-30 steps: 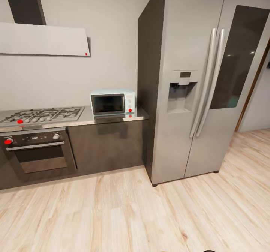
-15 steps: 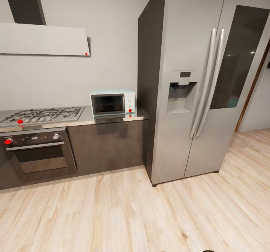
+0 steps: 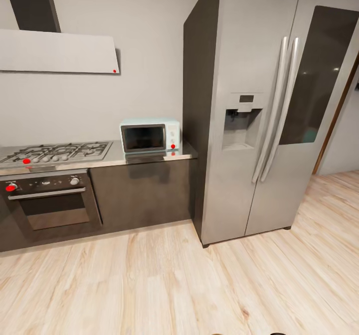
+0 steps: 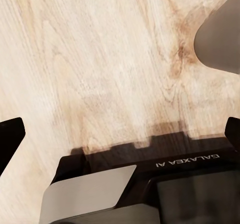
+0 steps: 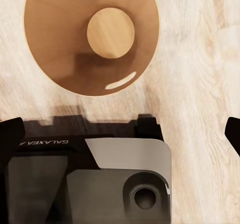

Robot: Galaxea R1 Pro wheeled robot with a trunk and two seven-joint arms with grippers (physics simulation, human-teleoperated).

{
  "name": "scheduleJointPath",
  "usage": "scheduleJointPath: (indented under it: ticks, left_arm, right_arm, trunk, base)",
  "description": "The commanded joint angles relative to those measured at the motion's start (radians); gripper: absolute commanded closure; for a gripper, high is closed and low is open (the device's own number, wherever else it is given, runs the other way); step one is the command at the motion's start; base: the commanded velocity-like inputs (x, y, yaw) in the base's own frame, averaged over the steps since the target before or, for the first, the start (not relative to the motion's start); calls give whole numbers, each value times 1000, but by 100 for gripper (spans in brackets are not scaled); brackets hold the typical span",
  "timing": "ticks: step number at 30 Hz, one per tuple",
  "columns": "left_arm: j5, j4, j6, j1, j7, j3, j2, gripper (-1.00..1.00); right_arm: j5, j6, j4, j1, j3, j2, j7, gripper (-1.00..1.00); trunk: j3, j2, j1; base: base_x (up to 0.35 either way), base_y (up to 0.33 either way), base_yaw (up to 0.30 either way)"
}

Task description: Put the three can of soda from the living room inside the tash can in the kitchen.

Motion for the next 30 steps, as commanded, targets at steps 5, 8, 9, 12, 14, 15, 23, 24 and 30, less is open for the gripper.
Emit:
scheduleJointPath:
  ticks: [5, 8, 9, 12, 14, 15, 23, 24, 30]
  left_arm:
    - [0, 0, 0, 0, 0, 0, 0, -100]
    - [0, 0, 0, 0, 0, 0, 0, -100]
    - [0, 0, 0, 0, 0, 0, 0, -100]
    - [0, 0, 0, 0, 0, 0, 0, -100]
    - [0, 0, 0, 0, 0, 0, 0, -100]
    - [0, 0, 0, 0, 0, 0, 0, -100]
    - [0, -1, 0, 0, -1, 0, 0, -100]
    - [0, -1, 0, 0, -1, 0, 0, -100]
    - [0, -4, 0, 0, 1, 0, 0, -100]
  right_arm:
    - [0, 0, 0, 0, 1, 0, 0, -100]
    - [0, 0, 6, 0, 1, 0, 0, -100]
    - [0, 0, 11, 0, 0, 0, 0, -100]
    - [0, -5, 41, 0, -2, -2, 0, -100]
    - [0, -46, 91, 0, -4, -4, -1, -100]
    - [1, -69, 110, -1, -4, -5, -3, -100]
    - [7, -211, 279, -26, -5, -13, -12, -100]
    - [7, -214, 286, -27, -5, -14, -12, -100]
    - [10, -226, 310, -33, -2, -19, -12, -100]
  trunk:
    - [0, 0, 0]
    - [0, 0, 0]
    - [0, 0, 0]
    - [0, 0, 0]
    - [0, 0, 0]
    - [0, 0, 0]
    - [0, 0, 0]
    - [0, 0, 0]
    - [0, 0, 0]
  base:
    - [0, 0, 0]
    - [0, 0, 0]
    - [0, 0, 0]
    - [0, 0, 0]
    - [0, 0, 0]
    - [0, 0, 0]
    - [0, 0, 0]
    - [0, 0, 0]
    - [0, 0, 0]
